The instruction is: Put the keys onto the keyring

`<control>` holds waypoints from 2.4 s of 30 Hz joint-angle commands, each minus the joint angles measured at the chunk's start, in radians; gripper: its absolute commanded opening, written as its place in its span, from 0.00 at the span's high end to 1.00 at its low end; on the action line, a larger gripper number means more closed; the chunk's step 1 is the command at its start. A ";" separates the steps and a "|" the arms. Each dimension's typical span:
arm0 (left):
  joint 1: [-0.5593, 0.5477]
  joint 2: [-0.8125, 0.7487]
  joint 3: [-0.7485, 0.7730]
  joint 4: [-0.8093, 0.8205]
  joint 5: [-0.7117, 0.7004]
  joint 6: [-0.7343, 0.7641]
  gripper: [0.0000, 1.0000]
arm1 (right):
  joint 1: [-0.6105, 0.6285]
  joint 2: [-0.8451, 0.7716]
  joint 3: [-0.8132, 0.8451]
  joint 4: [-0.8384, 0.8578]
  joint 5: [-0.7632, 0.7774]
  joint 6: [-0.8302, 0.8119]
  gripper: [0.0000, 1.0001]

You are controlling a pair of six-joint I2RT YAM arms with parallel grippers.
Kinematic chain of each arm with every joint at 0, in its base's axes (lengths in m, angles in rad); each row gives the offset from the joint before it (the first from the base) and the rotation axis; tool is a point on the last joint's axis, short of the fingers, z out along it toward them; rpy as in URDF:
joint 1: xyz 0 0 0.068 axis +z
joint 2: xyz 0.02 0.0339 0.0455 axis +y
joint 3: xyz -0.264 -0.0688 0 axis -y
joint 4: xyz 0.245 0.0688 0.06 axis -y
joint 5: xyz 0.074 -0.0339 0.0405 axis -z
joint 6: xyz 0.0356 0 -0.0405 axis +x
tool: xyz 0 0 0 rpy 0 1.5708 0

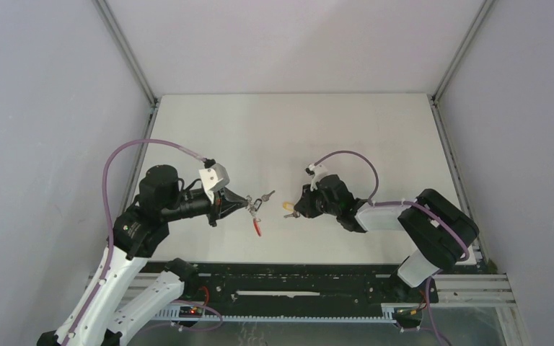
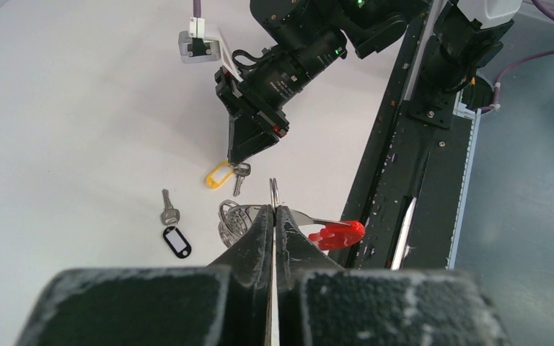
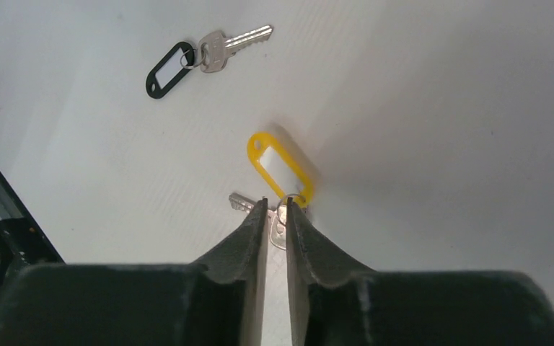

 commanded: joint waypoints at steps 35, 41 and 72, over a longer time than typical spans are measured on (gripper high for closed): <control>-0.006 0.011 0.025 0.042 0.003 -0.003 1.00 | 0.102 0.029 0.128 -0.208 0.218 -0.175 0.51; -0.006 0.015 0.028 0.044 0.001 -0.004 1.00 | 0.094 0.043 0.129 -0.197 0.190 -0.172 0.61; -0.006 0.008 -0.007 0.019 0.010 0.004 1.00 | 0.063 -0.171 0.077 -0.156 -0.073 -0.213 1.00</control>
